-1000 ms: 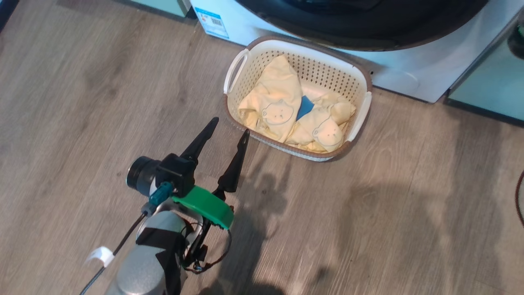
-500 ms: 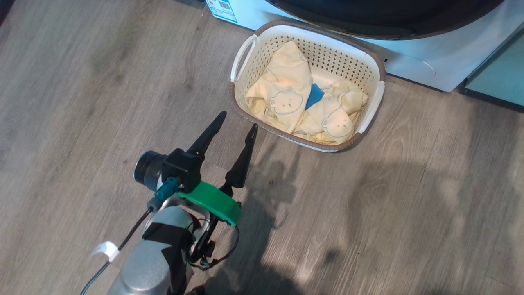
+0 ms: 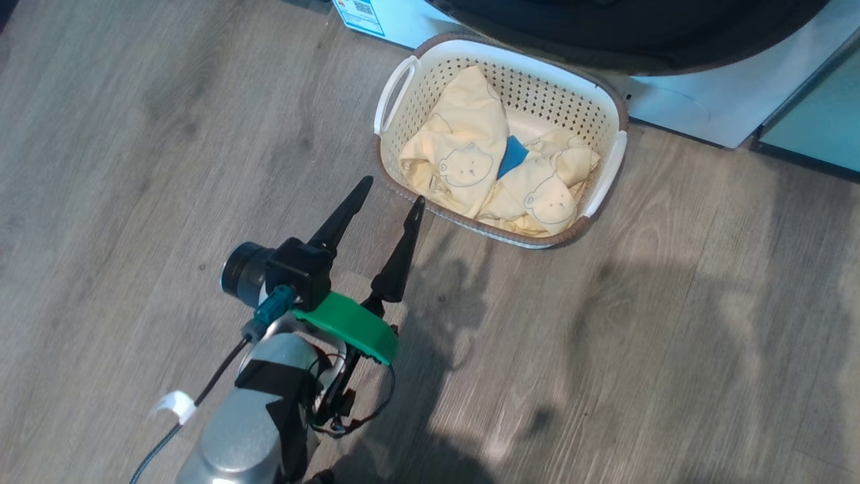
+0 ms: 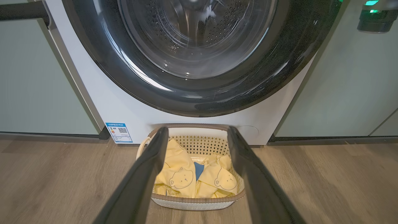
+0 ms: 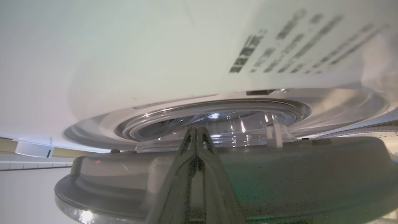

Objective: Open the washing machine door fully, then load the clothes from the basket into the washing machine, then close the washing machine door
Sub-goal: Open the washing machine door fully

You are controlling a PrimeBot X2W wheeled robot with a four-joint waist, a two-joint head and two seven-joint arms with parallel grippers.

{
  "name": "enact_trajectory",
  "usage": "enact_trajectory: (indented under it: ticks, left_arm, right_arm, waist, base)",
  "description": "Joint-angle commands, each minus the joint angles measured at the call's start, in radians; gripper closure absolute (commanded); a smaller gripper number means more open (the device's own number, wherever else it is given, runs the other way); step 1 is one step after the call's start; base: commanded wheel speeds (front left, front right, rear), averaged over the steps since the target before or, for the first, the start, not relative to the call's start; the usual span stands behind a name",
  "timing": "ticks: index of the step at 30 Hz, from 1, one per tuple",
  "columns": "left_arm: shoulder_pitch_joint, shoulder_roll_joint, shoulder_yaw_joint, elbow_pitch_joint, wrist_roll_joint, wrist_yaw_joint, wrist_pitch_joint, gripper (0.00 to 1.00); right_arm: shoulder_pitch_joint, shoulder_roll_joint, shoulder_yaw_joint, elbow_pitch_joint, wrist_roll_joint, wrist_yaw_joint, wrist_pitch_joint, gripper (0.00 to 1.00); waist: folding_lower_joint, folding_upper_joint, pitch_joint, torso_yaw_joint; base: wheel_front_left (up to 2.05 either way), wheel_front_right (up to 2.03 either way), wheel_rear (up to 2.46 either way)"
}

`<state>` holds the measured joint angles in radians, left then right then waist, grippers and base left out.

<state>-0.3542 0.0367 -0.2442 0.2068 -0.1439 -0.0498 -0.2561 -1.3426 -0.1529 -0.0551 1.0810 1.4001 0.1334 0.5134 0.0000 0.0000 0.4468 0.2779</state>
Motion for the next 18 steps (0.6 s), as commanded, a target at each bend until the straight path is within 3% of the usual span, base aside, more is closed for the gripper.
enact_trajectory:
  ticks: [1, 18]
  left_arm:
    - [-0.023, 0.014, 0.027, -0.029, -0.002, 0.005, -0.006, 0.0]
    - [0.006, 0.014, 0.039, -0.017, 0.005, 0.006, -0.006, 0.0]
  right_arm:
    - [-0.013, 0.042, 0.026, -0.05, 0.0, -0.003, 0.038, 1.0]
    - [0.149, 0.068, 0.07, -0.184, 0.035, -0.003, 0.187, 1.0]
  waist:
    - [0.0, 0.0, -0.003, -0.003]
    - [0.0, 0.0, -0.06, -0.027]
  base:
    - [0.0, 0.0, 0.0]
    - [0.0, 0.0, 0.0]
